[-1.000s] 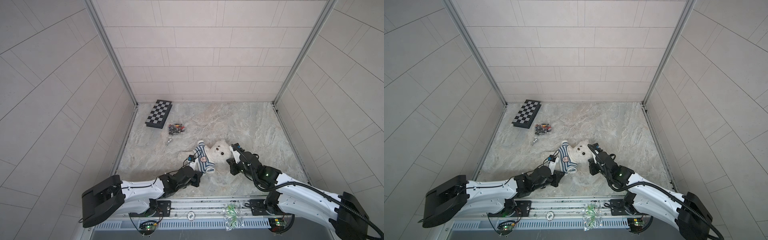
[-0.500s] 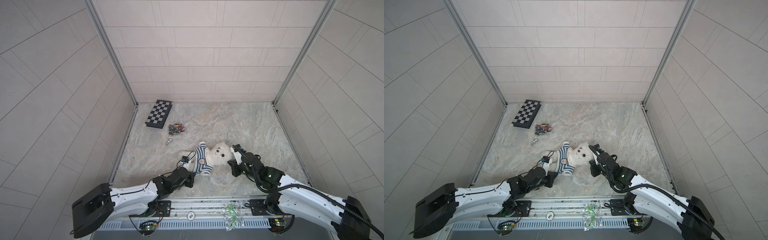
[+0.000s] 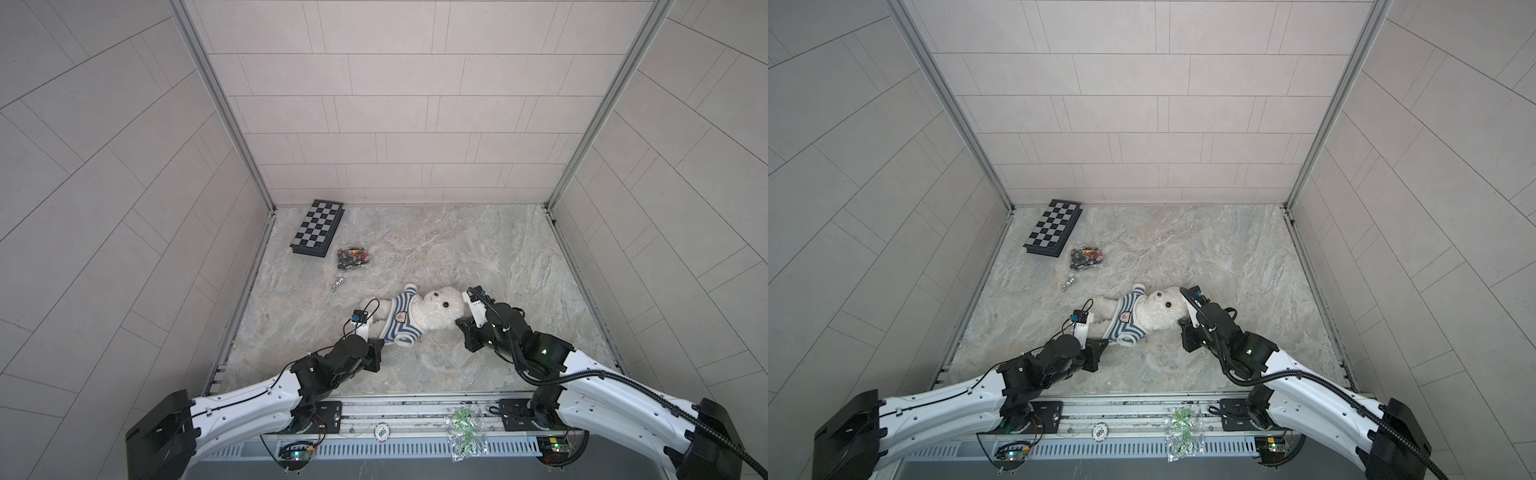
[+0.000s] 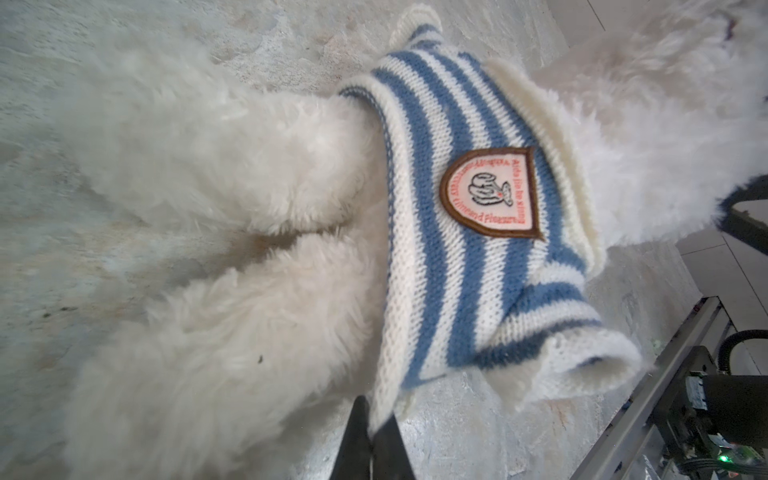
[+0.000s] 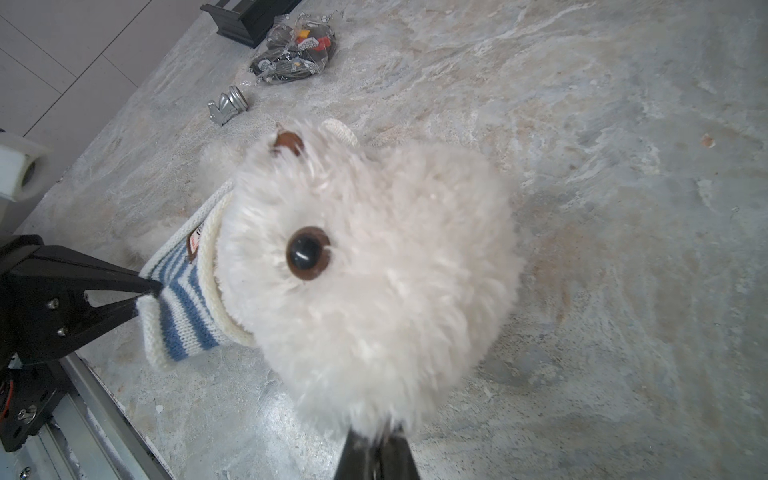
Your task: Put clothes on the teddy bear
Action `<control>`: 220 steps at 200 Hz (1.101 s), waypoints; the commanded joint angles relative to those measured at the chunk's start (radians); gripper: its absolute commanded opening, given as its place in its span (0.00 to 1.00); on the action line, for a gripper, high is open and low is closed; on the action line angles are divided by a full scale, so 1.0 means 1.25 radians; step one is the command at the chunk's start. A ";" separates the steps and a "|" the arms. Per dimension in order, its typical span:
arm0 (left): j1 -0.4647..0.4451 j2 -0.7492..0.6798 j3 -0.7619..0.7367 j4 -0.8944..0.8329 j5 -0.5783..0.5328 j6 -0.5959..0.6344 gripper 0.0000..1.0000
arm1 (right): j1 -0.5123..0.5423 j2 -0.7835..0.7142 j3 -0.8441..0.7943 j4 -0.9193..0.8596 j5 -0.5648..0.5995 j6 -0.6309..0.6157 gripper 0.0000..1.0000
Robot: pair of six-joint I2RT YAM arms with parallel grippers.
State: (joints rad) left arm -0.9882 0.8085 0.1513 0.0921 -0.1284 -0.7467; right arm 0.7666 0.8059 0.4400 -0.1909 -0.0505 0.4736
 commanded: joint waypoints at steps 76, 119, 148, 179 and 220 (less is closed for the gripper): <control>-0.078 0.281 0.066 0.138 0.044 0.002 0.00 | 0.004 0.053 -0.006 0.088 0.004 0.004 0.00; -0.076 0.178 0.073 0.021 0.014 0.024 0.21 | 0.012 0.054 -0.003 0.096 -0.051 -0.075 0.00; -0.037 0.040 0.098 -0.112 0.042 0.065 0.36 | 0.033 0.037 0.006 0.100 -0.069 -0.170 0.00; 0.053 -0.079 0.137 -0.233 0.083 0.118 0.42 | 0.052 0.037 0.026 0.090 -0.069 -0.284 0.00; 0.211 -0.045 0.213 -0.273 0.154 0.212 0.52 | 0.060 0.109 0.090 0.050 -0.102 -0.398 0.00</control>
State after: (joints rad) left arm -0.8165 0.6983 0.3634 -0.1810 -0.0032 -0.5777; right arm 0.8330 0.9039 0.4938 -0.1204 -0.1425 0.1104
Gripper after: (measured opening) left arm 0.512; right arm 0.049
